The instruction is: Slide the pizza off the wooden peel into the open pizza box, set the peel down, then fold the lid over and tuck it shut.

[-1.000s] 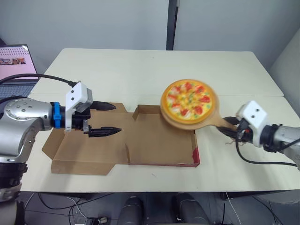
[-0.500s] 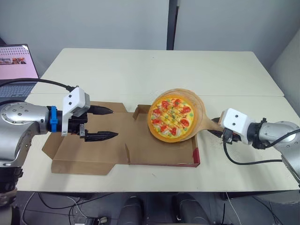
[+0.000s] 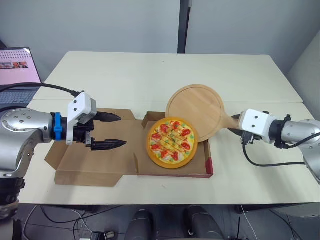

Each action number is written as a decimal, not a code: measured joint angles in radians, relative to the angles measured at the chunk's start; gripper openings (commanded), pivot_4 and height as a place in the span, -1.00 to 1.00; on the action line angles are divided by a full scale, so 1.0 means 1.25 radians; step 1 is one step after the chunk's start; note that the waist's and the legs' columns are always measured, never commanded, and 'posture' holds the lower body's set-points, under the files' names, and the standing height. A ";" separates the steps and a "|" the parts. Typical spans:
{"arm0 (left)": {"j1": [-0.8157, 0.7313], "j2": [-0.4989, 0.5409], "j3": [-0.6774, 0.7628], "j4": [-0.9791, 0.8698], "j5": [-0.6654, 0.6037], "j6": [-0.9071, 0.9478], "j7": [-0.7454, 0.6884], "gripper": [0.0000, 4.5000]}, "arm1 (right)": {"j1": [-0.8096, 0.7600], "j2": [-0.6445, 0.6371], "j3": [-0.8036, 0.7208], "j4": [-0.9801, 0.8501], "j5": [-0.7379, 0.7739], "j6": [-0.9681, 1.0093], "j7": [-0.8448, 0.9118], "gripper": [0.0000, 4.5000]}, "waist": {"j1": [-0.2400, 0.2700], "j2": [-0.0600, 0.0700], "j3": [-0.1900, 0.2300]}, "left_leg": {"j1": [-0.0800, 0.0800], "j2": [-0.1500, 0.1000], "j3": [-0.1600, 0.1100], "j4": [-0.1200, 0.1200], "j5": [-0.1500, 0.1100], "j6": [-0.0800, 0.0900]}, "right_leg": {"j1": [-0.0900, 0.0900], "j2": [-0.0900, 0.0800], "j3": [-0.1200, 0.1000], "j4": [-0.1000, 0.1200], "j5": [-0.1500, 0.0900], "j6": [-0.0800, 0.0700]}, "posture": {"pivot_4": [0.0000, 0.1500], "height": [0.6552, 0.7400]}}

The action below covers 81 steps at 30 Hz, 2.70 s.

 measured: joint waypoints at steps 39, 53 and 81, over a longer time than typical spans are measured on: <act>-0.232 -0.282 -0.162 -0.032 -0.053 0.072 0.041 1.00 | 0.444 0.387 -0.467 -0.201 0.223 0.557 -0.313 0.12 | 0.002 0.001 -0.001 | 0.003 -0.001 -0.001 0.001 0.000 0.000 | 0.004 0.002 0.000 0.002 0.000 0.000 | 1.00 0.87; -0.134 -0.240 -0.095 -0.067 -0.080 0.074 0.053 1.00 | 0.538 0.188 -0.547 -0.235 0.281 0.392 -0.132 0.99 | -0.014 0.002 -0.002 | 0.007 0.000 0.000 0.000 0.000 0.000 | 0.006 0.002 0.002 0.001 0.000 0.000 | 1.00 0.87; 0.805 -0.505 0.599 -0.212 -0.979 0.343 0.920 1.00 | -0.263 0.195 0.095 -0.079 0.392 0.205 0.277 0.99 | 0.010 -0.006 -0.002 | 0.005 0.001 -0.008 0.000 0.000 0.000 | 0.006 -0.013 -0.002 -0.001 -0.003 -0.007 | 1.00 0.87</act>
